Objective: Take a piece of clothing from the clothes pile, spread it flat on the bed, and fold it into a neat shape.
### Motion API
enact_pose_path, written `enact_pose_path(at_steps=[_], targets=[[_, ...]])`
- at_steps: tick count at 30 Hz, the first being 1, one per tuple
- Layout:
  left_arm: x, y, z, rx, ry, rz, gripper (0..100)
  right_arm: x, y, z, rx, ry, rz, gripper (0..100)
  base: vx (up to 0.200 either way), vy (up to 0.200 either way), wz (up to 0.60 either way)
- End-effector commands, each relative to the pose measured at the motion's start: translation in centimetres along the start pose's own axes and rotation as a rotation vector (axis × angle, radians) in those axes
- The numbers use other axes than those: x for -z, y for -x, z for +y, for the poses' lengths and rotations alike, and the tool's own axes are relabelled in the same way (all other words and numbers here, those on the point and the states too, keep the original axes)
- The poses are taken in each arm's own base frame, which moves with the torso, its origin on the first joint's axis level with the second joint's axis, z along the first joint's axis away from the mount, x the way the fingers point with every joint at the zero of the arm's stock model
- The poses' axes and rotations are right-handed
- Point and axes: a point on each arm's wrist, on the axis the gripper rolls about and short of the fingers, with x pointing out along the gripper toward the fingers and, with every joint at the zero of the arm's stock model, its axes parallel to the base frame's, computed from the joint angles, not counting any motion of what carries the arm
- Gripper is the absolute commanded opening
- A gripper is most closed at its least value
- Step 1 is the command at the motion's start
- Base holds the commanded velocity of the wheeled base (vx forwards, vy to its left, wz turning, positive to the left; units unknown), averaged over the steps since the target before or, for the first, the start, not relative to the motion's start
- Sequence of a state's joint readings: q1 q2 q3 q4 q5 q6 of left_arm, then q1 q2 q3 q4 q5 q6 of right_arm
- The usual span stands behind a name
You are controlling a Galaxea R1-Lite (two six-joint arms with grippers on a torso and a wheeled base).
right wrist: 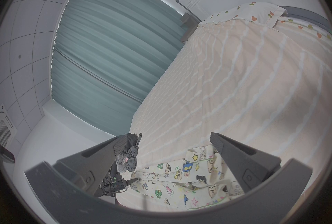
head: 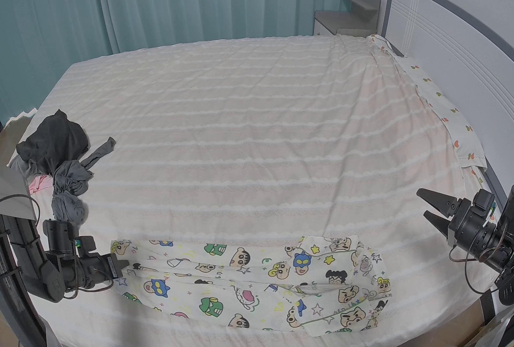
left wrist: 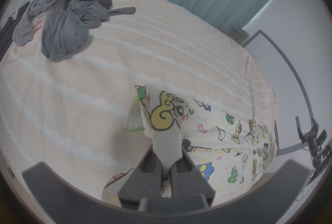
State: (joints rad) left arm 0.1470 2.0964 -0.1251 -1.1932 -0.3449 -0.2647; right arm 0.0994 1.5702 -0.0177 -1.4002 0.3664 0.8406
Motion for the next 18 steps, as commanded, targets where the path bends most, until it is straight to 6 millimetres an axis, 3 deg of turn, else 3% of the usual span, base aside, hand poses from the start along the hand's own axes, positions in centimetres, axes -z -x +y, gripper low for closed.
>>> enact_pose_path(at_steps=[1,9,15,18], targets=[[-1.1,1.5,2.4,-0.014,0.074,-0.071,0,0.3,0.2,-0.2,0.013,-0.007,0.013,100,0.000,0.000,0.00],[-2.8,3.4,6.8,-0.044,0.185,-0.189,0,0.3,0.2,-0.2,0.013,-0.007,0.013,100,0.000,0.000,0.00],[-4.2,5.4,11.2,-0.098,0.266,-0.313,0,0.3,0.2,-0.2,0.013,-0.007,0.013,100,0.000,0.000,0.00],[-4.4,5.7,11.7,-0.105,0.271,-0.329,0,0.3,0.2,-0.2,0.012,-0.007,0.014,100,0.000,0.000,0.00]])
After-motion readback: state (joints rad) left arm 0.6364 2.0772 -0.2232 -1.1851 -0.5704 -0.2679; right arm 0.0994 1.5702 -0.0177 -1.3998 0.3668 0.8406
